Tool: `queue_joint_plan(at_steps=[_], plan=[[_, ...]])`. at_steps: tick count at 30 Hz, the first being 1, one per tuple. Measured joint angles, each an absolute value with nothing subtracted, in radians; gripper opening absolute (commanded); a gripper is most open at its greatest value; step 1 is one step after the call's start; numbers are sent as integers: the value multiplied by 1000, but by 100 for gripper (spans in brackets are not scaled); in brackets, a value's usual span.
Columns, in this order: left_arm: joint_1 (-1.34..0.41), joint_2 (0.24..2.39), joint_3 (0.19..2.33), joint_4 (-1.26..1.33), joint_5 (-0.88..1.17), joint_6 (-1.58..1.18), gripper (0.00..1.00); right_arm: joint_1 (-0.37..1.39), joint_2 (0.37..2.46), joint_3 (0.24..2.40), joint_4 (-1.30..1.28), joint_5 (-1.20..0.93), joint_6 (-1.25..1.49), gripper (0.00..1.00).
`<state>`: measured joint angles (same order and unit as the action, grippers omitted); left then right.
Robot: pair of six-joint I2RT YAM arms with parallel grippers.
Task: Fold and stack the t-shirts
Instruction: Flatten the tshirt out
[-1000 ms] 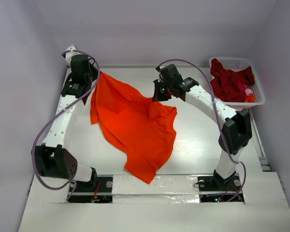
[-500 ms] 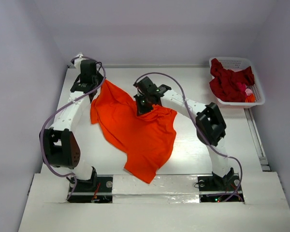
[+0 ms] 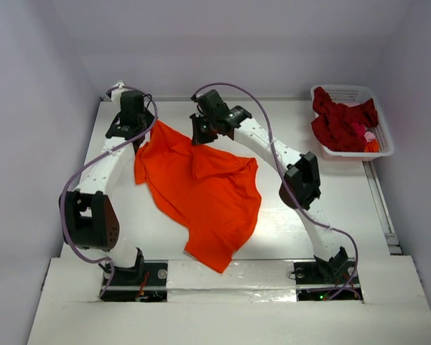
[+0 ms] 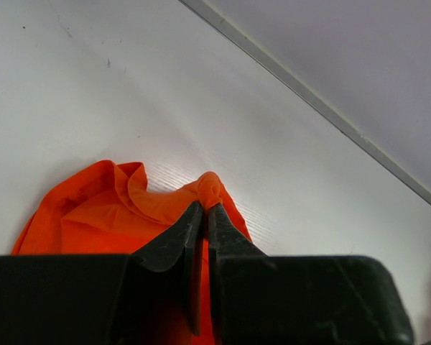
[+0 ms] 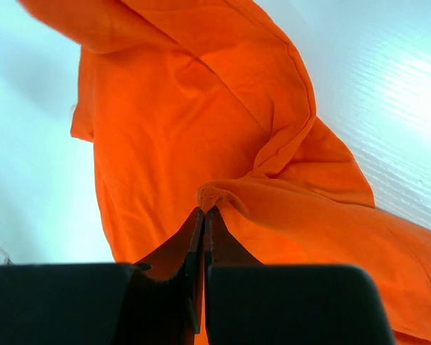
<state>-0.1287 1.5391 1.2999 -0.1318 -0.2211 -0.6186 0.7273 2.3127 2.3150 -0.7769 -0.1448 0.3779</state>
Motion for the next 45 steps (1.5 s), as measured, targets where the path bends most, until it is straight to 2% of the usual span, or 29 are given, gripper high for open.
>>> queue_joint_plan(at_steps=[6,8,9,12,15,20,25,30,37,45], plan=[[-129,1528,1287,-133,-220,-619,0,718,2402,2355,-793,-153,376,0],[-129,1527,1287,-133,-218,-619,0,714,2424,2331,-800,-153,371,7],[-129,1527,1287,-133,-218,-619,0,713,2424,2304,-800,-153,369,27],[-129,1527,1287,-133,-215,-619,0,712,2424,2231,-805,-154,366,68],[-129,1527,1287,-134,-211,-619,0,712,2420,2187,-801,-146,358,80],[-129,1527,1287,-134,-206,-619,0,713,2336,2090,-800,-104,361,82],[-129,1527,1287,-134,-202,-619,0,737,2208,2082,-799,-33,344,82],[-129,1527,1287,-135,-202,-619,0,820,2130,2055,-774,17,334,78],[-129,1526,1287,-139,-202,-619,0,880,2177,1925,-749,25,353,74],[-129,1510,1287,-151,-202,-619,0,861,2226,1922,-748,79,376,73]])
